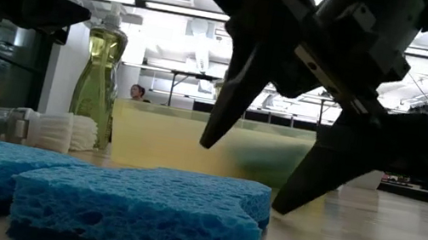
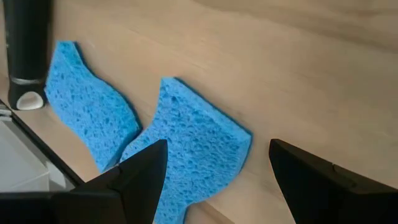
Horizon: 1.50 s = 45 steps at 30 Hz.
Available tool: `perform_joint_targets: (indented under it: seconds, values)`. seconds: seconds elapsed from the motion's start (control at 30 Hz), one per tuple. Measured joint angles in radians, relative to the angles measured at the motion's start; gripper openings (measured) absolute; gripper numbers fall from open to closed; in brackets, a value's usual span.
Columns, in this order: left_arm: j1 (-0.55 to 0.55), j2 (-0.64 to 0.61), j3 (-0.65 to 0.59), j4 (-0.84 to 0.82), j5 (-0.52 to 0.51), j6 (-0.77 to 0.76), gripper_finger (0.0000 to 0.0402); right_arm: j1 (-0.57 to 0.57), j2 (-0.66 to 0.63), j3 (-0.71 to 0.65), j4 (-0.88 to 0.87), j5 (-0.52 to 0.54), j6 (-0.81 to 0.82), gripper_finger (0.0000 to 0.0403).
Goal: Pick & Place Kitchen Sink Supplies
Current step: Put the sponge into the yellow bin
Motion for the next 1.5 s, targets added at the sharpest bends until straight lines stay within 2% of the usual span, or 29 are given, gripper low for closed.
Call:
perform_joint_targets:
  seconds: [0.3,0.87,1.5]
  values:
    - [0.0,0.0,0.0,0.0,0.0,0.0,0.0001,0.0,0.024,0.001,0.044,-0.008,-0.001,0.0257]
    - [0.0,0.0,0.0,0.0,0.0,0.0,0.0001,-0.003,0.029,0.0,0.012,0.015,-0.061,0.0117]
    - [0.0,0.0,0.0,0.0,0.0,0.0,0.0001,-0.004,0.03,-0.002,0.054,0.071,-0.075,0.0018]
